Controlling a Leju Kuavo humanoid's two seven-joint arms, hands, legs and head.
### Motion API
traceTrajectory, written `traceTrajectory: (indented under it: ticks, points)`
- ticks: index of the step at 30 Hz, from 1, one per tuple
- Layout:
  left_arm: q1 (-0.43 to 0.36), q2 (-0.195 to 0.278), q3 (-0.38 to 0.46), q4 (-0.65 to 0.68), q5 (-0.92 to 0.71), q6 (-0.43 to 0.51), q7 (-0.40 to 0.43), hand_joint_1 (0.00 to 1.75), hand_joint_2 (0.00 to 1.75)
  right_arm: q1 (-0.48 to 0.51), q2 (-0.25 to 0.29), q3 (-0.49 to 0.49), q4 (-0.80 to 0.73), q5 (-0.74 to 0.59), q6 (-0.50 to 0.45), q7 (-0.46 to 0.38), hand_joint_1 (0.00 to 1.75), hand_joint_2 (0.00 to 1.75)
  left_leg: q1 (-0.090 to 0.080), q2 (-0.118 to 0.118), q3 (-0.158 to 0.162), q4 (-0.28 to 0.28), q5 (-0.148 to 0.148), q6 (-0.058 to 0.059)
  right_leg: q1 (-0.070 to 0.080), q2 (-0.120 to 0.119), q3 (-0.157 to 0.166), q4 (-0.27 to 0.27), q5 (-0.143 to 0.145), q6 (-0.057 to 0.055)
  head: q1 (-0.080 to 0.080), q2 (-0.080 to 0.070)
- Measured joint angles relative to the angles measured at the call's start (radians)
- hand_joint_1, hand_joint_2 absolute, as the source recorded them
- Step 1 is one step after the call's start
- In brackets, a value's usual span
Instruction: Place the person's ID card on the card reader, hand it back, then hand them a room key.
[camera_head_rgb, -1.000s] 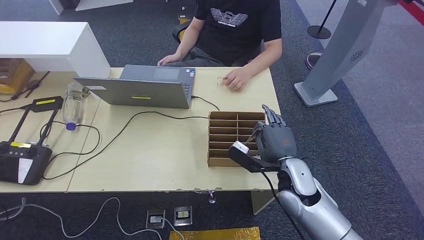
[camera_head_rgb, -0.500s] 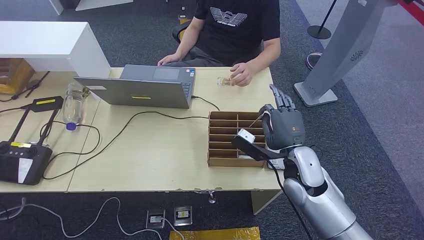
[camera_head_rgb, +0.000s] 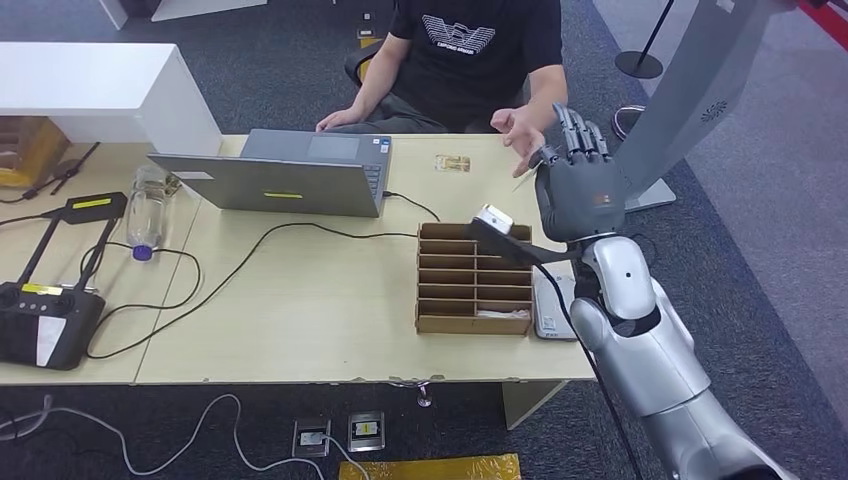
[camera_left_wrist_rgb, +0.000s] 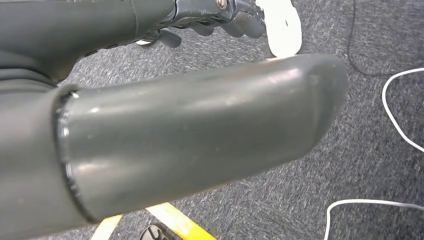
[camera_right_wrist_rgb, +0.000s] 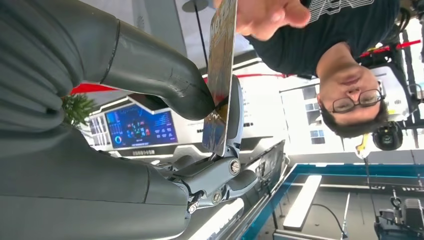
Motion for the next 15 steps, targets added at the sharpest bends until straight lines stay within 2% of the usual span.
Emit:
traceTrajectory:
  ticks: [8, 15]
  points:
    - [-0.001, -0.007, -0.002, 0.000, -0.029, -0.017, 0.000, 0.00, 0.00, -0.132, 0.048, 0.010, 0.196, 0.108, 0.002, 0.019, 1.75, 1.75, 0.000, 0.000, -0.001, 0.000, 0.000, 0.000, 0.000, 0.000, 0.000, 0.000, 0.000, 0.000, 0.000, 0.000]
    - [-0.001, -0.013, -0.003, 0.000, -0.029, -0.019, 0.000, 0.00, 0.00, -0.237, 0.112, 0.030, 0.381, 0.135, -0.017, 0.033, 1.75, 1.75, 0.000, 0.000, 0.000, 0.000, 0.000, 0.000, 0.000, 0.000, 0.000, 0.001, 0.000, 0.000, 0.000, 0.000]
